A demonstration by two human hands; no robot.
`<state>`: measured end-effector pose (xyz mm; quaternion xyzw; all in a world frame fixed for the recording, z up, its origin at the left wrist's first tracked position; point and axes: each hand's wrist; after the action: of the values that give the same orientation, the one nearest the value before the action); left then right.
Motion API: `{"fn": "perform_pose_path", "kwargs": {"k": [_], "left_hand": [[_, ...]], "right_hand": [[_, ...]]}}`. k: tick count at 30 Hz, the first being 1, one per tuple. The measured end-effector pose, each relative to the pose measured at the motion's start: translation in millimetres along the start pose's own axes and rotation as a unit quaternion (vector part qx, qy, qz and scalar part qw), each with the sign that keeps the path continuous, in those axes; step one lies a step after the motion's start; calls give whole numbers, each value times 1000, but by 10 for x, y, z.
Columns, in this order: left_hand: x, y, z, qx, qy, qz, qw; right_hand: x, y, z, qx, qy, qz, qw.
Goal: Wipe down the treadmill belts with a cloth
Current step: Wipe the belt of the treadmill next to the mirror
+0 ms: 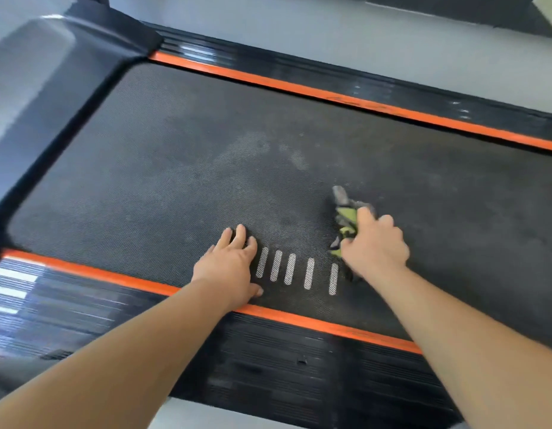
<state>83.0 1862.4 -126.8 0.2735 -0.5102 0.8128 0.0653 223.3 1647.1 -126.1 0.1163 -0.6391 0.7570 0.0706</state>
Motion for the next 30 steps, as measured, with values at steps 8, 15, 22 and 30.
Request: {"fn": "perform_pose_path", "kwargs": {"k": [8, 15, 22, 30], "left_hand": [[-46, -1, -43, -6, 0, 2, 1000], [-30, -2, -65, -12, 1, 8, 1000], [-34, -3, -90, 5, 1, 11, 1000], [-54, 1, -64, -7, -13, -2, 1000]], "right_hand": [[171, -22, -168, -34, -177, -57, 982], [322, -10, -404, -71, -158, -38, 984], [284, 52, -514, -64, -210, -28, 975], [169, 26, -268, -9, -120, 15, 993]]}}
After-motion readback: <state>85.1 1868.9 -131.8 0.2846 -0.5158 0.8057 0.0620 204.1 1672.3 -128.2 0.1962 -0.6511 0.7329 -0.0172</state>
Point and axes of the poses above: each hand's wrist, its own x-axis away from the middle knuckle, its own y-axis out of the palm, z = x × y, and after that the axes turned 13 degrees about x, right-handed
